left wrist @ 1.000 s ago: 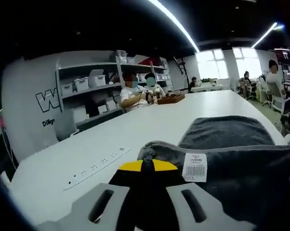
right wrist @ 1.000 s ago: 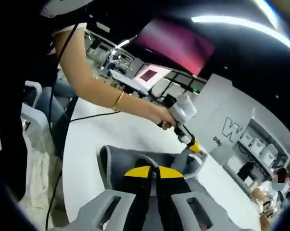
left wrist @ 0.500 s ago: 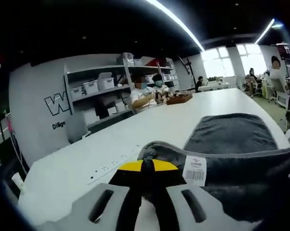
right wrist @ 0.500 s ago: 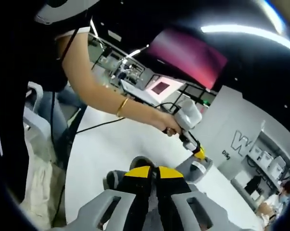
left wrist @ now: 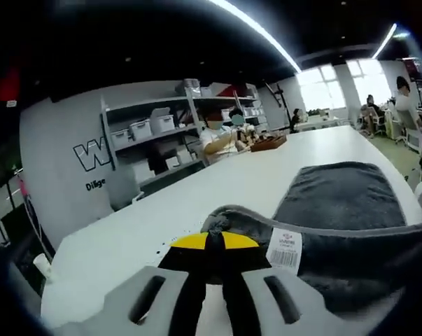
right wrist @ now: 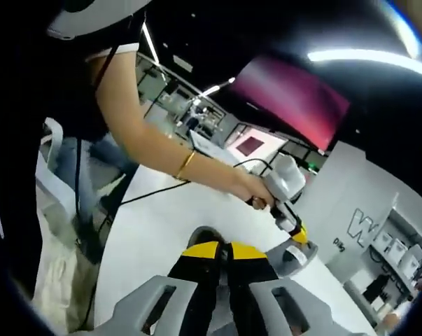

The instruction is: Open the folded towel by lifting each exposed corner and separating the folded layers until the towel lies flat within the target outline without major curled edges

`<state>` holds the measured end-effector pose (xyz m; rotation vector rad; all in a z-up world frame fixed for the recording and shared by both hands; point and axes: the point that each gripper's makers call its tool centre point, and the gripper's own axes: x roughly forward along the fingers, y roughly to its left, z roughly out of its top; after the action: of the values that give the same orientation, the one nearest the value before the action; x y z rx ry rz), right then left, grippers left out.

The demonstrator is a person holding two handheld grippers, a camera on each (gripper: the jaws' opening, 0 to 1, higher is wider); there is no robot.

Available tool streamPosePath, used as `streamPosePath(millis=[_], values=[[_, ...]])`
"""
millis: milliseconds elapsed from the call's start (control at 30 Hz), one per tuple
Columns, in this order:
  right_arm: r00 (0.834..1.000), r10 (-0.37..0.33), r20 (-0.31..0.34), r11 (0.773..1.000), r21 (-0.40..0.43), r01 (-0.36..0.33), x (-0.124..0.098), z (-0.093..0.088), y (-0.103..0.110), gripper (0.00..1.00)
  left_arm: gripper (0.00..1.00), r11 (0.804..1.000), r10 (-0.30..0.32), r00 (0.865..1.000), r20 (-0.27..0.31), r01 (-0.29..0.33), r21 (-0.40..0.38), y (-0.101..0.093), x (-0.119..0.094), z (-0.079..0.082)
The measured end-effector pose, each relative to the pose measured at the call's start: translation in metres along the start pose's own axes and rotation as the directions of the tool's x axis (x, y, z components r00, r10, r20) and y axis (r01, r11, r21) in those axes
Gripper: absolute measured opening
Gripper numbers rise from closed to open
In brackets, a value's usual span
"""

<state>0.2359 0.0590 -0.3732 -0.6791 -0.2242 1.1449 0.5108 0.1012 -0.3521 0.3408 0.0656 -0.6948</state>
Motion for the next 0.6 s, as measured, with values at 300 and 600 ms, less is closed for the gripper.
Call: streamPosePath(millis=[300, 600], values=[[0.998, 0.040, 0.055, 0.999, -0.034, -0.038, 0.026, 0.022, 0.003, 0.00, 0.03, 1.000, 0.031, 1.000, -0.001, -0.031, -0.004, 0.022, -0.014, -0.005], [0.992, 0.046, 0.121, 0.999, -0.013, -0.045, 0.049, 0.038, 0.005, 0.00, 0.02, 0.999, 0.048, 0.999, 0.001, -0.047, -0.023, 0.039, -0.021, -0.009]])
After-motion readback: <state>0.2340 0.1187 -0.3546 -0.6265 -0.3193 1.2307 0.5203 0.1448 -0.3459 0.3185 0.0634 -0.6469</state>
